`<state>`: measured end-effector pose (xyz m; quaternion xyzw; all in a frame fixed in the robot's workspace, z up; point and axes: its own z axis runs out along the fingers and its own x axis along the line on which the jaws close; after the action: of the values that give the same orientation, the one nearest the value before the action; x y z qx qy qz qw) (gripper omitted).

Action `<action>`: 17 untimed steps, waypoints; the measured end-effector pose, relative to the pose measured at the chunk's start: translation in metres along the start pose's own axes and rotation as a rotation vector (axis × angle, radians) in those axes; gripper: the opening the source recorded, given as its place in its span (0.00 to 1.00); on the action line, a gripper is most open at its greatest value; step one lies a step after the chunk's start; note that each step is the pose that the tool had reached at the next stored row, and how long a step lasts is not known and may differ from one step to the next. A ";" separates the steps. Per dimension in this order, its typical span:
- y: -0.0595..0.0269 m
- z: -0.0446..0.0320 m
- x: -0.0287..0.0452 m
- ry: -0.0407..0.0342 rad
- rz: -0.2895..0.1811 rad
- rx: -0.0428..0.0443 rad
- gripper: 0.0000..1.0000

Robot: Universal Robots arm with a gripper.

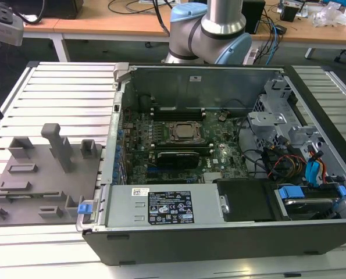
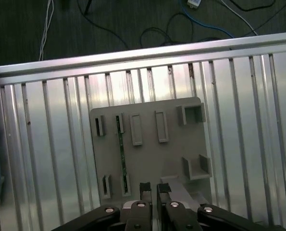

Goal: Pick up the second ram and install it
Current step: 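Pick up the second ram and move it above second insertion slot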

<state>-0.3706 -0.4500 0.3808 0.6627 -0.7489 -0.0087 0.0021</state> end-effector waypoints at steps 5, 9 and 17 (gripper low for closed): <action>0.0000 0.0001 0.0003 0.0000 0.000 0.0000 0.30; -0.0004 0.0018 0.0022 0.0000 0.000 0.0000 0.30; -0.0010 0.0088 0.0075 -0.0002 0.000 0.0000 0.30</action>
<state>-0.3707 -0.4575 0.3719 0.6627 -0.7488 -0.0087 0.0020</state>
